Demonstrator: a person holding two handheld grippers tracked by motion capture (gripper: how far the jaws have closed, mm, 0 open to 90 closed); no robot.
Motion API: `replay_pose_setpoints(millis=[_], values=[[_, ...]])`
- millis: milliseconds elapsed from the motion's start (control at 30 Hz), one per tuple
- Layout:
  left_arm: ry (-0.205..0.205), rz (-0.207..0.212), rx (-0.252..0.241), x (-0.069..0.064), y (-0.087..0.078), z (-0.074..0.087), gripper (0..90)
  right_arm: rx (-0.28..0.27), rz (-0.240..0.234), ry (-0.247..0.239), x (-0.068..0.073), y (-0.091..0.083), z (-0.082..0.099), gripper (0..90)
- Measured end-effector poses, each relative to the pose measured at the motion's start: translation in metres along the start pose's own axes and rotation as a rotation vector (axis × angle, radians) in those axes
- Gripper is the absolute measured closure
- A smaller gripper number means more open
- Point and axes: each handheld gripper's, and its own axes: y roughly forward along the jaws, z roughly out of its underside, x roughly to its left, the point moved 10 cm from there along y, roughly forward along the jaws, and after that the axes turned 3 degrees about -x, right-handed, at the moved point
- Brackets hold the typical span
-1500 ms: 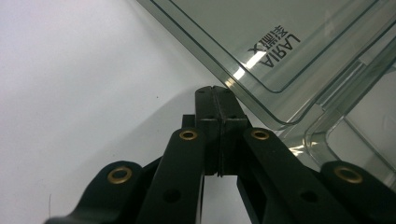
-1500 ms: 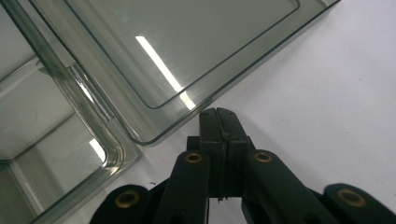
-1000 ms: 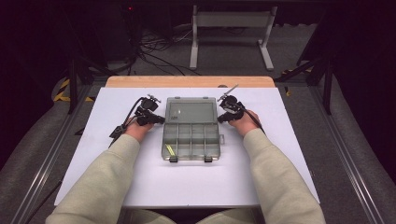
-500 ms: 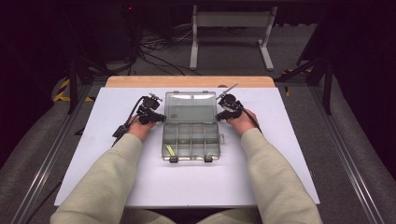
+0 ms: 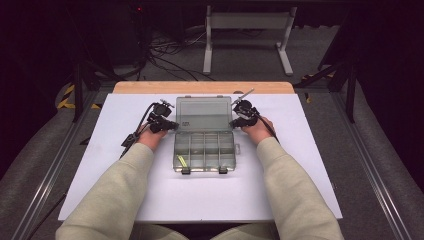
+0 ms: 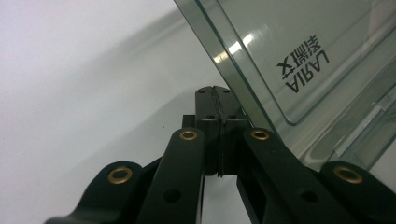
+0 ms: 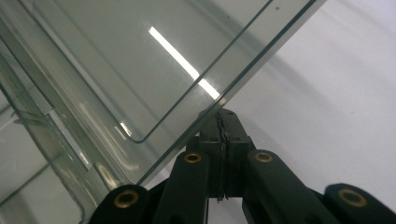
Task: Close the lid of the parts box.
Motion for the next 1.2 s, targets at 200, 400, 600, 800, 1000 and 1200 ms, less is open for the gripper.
replay_pose_setpoints(millis=[200, 400, 600, 800, 1000, 1200], values=[[0.006, -0.008, -0.012, 0.000, -0.001, -0.002, 89.4, -0.023, 0.008, 0.013, -0.003, -0.002, -0.002, 89.7], [0.007, -0.016, -0.038, -0.002, -0.004, -0.005, 89.4, -0.054, 0.020, 0.025, -0.004, -0.007, -0.006, 89.9], [0.003, -0.022, -0.057, -0.001, -0.007, -0.008, 89.4, -0.095, 0.034, 0.014, -0.005, -0.014, -0.013, 90.0], [-0.008, -0.020, -0.084, 0.000, -0.013, -0.011, 89.3, -0.120, 0.041, -0.003, -0.004, -0.019, -0.018, 90.0], [0.002, -0.026, -0.102, 0.001, -0.017, -0.014, 89.3, -0.144, 0.041, 0.001, -0.003, -0.025, -0.022, 90.0], [0.008, -0.026, -0.125, -0.001, -0.022, -0.016, 89.3, -0.165, 0.040, -0.006, -0.002, -0.032, -0.024, 90.0]])
